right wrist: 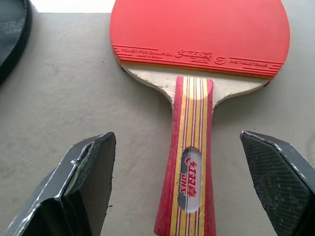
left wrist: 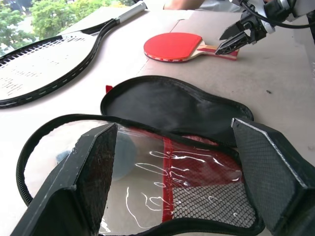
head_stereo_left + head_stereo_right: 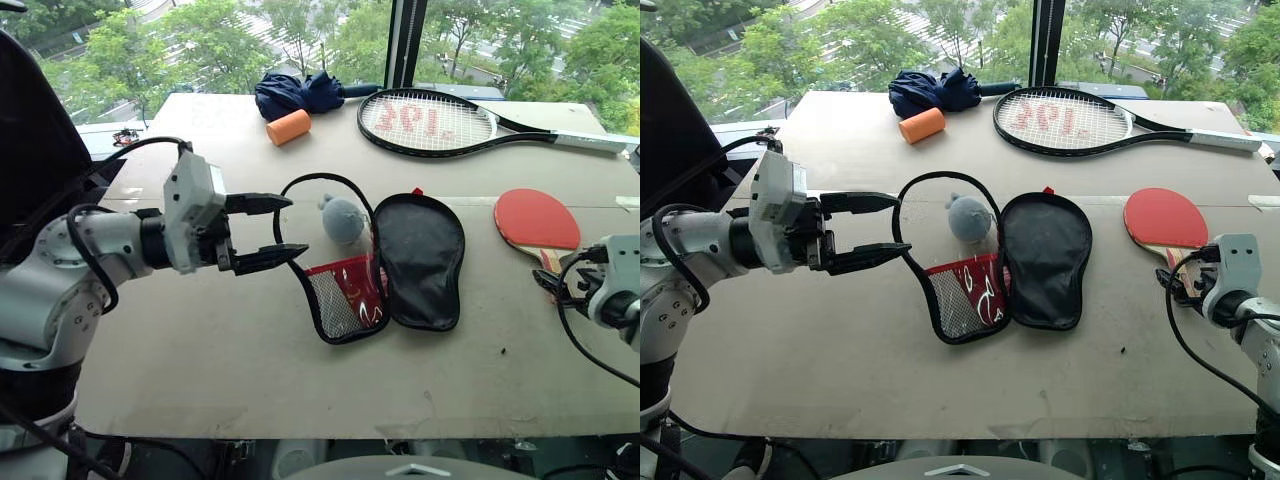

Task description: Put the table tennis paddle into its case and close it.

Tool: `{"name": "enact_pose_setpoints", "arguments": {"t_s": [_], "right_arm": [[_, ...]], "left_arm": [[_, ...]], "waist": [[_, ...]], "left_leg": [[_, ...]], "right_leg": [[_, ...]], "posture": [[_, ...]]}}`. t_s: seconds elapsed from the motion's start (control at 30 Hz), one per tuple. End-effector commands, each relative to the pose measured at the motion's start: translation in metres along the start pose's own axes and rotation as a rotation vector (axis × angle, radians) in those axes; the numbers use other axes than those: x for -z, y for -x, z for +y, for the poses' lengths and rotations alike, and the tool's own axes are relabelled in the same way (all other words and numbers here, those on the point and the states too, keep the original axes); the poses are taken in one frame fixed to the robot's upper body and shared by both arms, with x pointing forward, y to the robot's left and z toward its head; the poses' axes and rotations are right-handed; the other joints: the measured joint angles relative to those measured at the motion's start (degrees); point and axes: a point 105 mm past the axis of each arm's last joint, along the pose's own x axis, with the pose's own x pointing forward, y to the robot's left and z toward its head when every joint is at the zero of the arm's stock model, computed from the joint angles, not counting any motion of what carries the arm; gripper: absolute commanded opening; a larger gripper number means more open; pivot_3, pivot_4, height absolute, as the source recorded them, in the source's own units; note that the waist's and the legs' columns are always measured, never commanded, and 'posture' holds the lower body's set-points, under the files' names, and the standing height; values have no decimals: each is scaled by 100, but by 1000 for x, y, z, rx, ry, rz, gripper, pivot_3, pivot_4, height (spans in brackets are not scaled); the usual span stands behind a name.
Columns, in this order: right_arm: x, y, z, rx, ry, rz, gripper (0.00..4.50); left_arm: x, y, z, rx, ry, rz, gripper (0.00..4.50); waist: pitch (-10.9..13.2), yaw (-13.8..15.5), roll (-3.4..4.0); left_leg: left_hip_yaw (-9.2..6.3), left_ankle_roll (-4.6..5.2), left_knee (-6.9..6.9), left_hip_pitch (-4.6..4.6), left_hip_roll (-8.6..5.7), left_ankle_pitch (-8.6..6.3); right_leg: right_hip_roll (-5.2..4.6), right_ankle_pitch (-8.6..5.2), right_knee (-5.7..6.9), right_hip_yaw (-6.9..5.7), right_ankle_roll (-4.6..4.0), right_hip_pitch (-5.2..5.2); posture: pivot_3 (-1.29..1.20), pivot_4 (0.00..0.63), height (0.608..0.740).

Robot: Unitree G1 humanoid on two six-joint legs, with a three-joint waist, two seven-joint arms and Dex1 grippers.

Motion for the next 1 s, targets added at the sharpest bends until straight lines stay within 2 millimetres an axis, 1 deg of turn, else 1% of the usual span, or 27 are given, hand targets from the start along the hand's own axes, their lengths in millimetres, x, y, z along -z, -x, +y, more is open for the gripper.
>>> {"name": "enact_pose_setpoints", "arguments": {"t_s": [0.03,0.07,0.13,0.17,0.2,0.23,0.3,0.47,0.53,0.6,0.7,0.8,0.87,0.9,1.0], "right_arm": [[1,2,-9,47,-58,40,3553],[2,2,-9,45,-57,48,3289],[1,1,-10,46,-47,53,2269],[1,1,-11,47,-41,53,1684],[0,0,-11,48,-37,50,1226],[0,0,-11,48,-34,48,1046],[-6,1,-8,31,10,31,1051],[-27,10,23,-131,140,-38,1051],[-38,18,50,-232,173,-63,1051],[-42,28,83,-349,213,-73,1051],[-34,44,121,-498,246,-46,1051],[-18,60,145,-616,269,1,1051],[-12,61,153,-637,252,22,1051],[-10,58,155,-626,225,30,1051],[-3,48,154,-550,139,53,1051]], "left_arm": [[-12,8,4,-7,-43,-4,3791],[-12,8,4,-9,-45,-2,3791],[-13,8,5,-10,-46,-3,3791],[-13,8,4,-10,-47,-4,3791],[-13,7,4,-10,-46,-5,3791],[-13,7,4,-9,-45,-6,3791],[-11,6,3,-10,-42,-8,3791],[-9,8,5,-22,-35,-6,3791],[-8,10,6,-27,-32,-1,3791],[-6,11,8,-32,-29,2,3791],[-5,11,8,-32,-27,2,3791],[-5,10,7,-22,-22,-3,3791],[-3,10,8,-18,-21,-3,3791],[-3,10,9,-15,-22,-2,3791],[-2,11,11,-10,-25,-5,3791]], "waist": [[0,-3,1],[0,-9,1],[0,-24,1],[0,-33,1],[0,-37,1],[0,-38,1],[1,-39,1],[3,-56,4],[5,-73,8],[7,-88,10],[4,-69,3],[1,-2,-10],[5,11,-11],[5,8,-11],[5,-22,-12]], "left_leg": [[0,0,-2,0,0,0],[1,0,-4,0,0,0],[3,0,-5,-1,0,0],[3,0,-5,-1,0,0],[3,0,-5,0,1,0],[3,0,-5,0,1,0],[3,0,-4,0,1,0],[4,0,-5,0,2,0],[2,0,-5,0,5,0],[-4,1,-6,1,12,0],[-17,0,-7,1,22,0],[-41,0,-10,-7,24,0],[-47,0,-9,-11,23,0],[-44,0,-8,-12,21,0],[-41,0,-4,-7,18,0]], "right_leg": [[1,0,0,-2,0,0],[1,0,0,-3,0,0],[2,3,0,-3,6,0],[3,9,0,-3,16,0],[3,9,0,-2,17,0],[3,9,0,-2,17,0],[3,9,0,-1,17,0],[5,10,0,1,20,-1],[9,11,0,2,21,-2],[17,11,1,6,21,-4],[30,12,3,0,21,-5],[32,11,1,-24,19,-4],[29,10,-1,-27,19,-4],[27,10,-2,-23,18,-4],[27,5,-1,-16,8,-4]], "posture": [[0,150,740],[0,150,740],[0,150,740],[0,150,740],[0,150,740],[0,150,740],[0,150,740],[0,150,740],[0,150,740],[0,150,740],[0,150,740],[0,150,740],[0,150,740],[0,150,740],[0,150,740]]}}
